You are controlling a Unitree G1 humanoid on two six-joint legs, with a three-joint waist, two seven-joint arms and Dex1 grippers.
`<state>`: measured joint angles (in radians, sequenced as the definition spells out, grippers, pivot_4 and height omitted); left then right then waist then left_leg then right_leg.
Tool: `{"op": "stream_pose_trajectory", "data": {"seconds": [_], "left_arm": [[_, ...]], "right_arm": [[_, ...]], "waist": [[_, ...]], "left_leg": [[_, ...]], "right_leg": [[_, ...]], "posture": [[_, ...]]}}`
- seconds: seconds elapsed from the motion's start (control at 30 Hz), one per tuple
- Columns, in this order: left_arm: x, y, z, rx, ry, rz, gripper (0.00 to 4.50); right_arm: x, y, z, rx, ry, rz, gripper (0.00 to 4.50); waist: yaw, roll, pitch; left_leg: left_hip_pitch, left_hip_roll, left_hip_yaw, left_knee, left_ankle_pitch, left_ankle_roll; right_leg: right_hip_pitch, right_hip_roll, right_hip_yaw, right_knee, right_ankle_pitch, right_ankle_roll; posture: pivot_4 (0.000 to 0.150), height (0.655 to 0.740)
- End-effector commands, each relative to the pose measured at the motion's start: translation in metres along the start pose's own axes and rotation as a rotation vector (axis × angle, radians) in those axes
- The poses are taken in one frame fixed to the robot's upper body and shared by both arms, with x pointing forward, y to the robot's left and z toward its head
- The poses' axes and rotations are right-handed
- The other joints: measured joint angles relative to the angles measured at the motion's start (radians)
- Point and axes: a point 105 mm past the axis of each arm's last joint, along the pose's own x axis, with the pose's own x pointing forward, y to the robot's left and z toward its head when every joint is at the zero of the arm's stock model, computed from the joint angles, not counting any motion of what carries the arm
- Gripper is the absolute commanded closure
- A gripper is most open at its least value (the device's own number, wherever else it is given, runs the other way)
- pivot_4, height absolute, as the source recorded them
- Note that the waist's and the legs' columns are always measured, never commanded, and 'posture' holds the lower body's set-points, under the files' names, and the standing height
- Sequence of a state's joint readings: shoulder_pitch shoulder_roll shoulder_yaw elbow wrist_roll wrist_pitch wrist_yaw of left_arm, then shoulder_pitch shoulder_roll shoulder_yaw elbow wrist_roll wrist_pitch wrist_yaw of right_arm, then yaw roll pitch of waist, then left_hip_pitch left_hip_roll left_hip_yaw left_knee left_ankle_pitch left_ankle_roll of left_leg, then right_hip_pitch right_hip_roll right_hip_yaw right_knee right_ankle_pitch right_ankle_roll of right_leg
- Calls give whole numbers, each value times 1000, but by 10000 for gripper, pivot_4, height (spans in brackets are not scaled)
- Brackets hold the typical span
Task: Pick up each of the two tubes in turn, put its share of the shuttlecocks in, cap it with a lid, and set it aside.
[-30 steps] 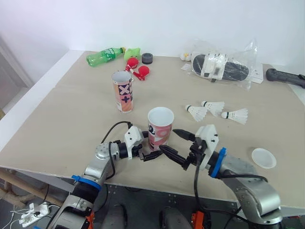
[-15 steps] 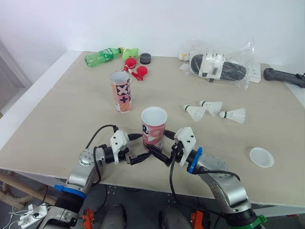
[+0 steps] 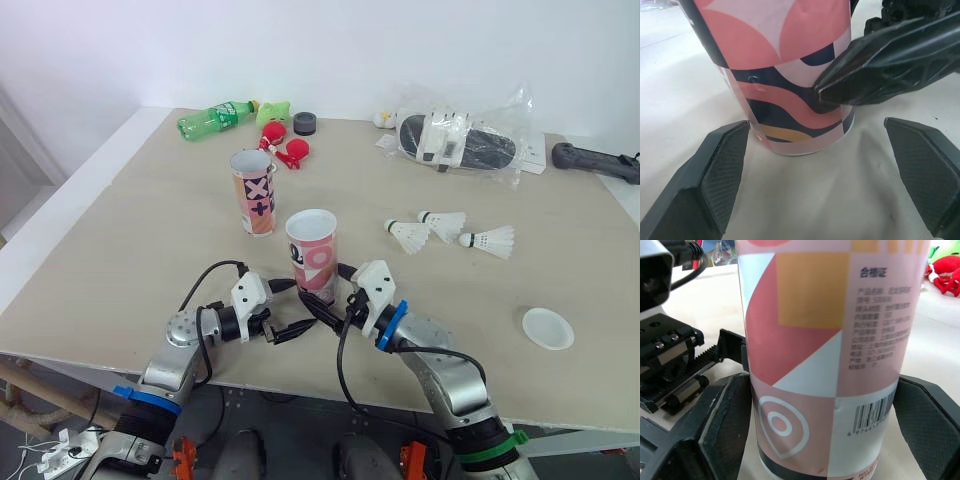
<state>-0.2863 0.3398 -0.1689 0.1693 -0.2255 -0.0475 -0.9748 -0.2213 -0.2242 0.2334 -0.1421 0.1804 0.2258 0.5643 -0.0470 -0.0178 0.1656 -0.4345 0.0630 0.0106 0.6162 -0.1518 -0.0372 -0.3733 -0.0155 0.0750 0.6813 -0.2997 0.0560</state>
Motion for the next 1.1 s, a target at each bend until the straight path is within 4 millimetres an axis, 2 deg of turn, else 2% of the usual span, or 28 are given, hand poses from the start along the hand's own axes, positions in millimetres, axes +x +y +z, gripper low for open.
{"op": "stream_pose_trajectory", "data": {"seconds": [0.03, 0.2, 0.43, 0.47, 0.6, 0.77, 0.83, 0.93, 1.0, 1.1], "left_arm": [[1, -6, -13, -18, 46, -29, 704], [-3, -5, -13, -15, 50, -20, 704], [-23, 6, -7, -22, 37, 48, 704], [-27, 8, -5, -22, 32, 62, 0], [-36, 12, 2, -34, 13, 93, 0], [-39, 12, 4, -30, 7, 105, 0], [-38, 12, 12, -21, -11, 102, 0], [-34, 14, 27, -6, -41, 94, 0], [-29, 15, 43, -2, -69, 83, 0], [-14, 14, 65, 2, -107, 47, 0]], "right_arm": [[4, 7, 2, -12, -7, 32, 0], [-2, 6, -3, -11, 8, 28, 0], [-5, 4, -3, 0, 5, 18, 0], [-5, 4, -3, 3, 4, 19, 4876], [-7, 5, -4, 16, 4, 26, 14136], [-7, 4, -4, 18, 4, 25, 17144], [-10, 2, 4, 23, -26, 21, 17509], [-22, -11, 27, 33, -111, -45, 17509], [-38, -30, 45, 35, -169, -162, 17509], [-73, -67, 67, 7, -231, -403, 17509]], "waist": [[0, 0, 0], [0, 0, 0], [-2, 0, 0], [-1, 0, 0], [-1, 0, 0], [-1, -1, 0], [-1, -1, 0], [1, -2, 1], [6, -3, 2], [17, -4, 3]], "left_leg": [[0, 0, 0, 0, 0, 0], [0, 0, 0, 0, 0, 0], [0, 1, 1, -1, 0, 0], [0, 1, 1, -2, 0, 0], [1, 1, 1, -6, 0, 0], [2, 1, 1, -8, 0, 0], [2, 1, 1, -9, 0, 0], [0, 1, 1, -9, 0, 0], [-5, 0, 0, -9, 0, -1], [-8, -1, 0, -9, 1, -3]], "right_leg": [[0, 0, 0, 0, 0, 0], [0, 0, 0, 0, 0, 0], [-1, 0, 1, 0, -1, -2], [-1, 1, 1, 0, -1, -2], [-2, 1, 1, 0, -3, -4], [-2, 1, 1, 0, -4, -5], [-2, 1, 1, 0, -4, -5], [-4, 1, 1, 0, -4, -6], [-8, 0, 1, 0, -4, -6], [-10, 0, 1, 0, -2, -8]], "posture": [[1500, 7400], [1500, 7400], [1500, 7400], [1500, 7400], [1500, 7400], [1500, 7400], [1500, 7400], [1500, 7400], [1500, 7400], [1500, 7400]]}}
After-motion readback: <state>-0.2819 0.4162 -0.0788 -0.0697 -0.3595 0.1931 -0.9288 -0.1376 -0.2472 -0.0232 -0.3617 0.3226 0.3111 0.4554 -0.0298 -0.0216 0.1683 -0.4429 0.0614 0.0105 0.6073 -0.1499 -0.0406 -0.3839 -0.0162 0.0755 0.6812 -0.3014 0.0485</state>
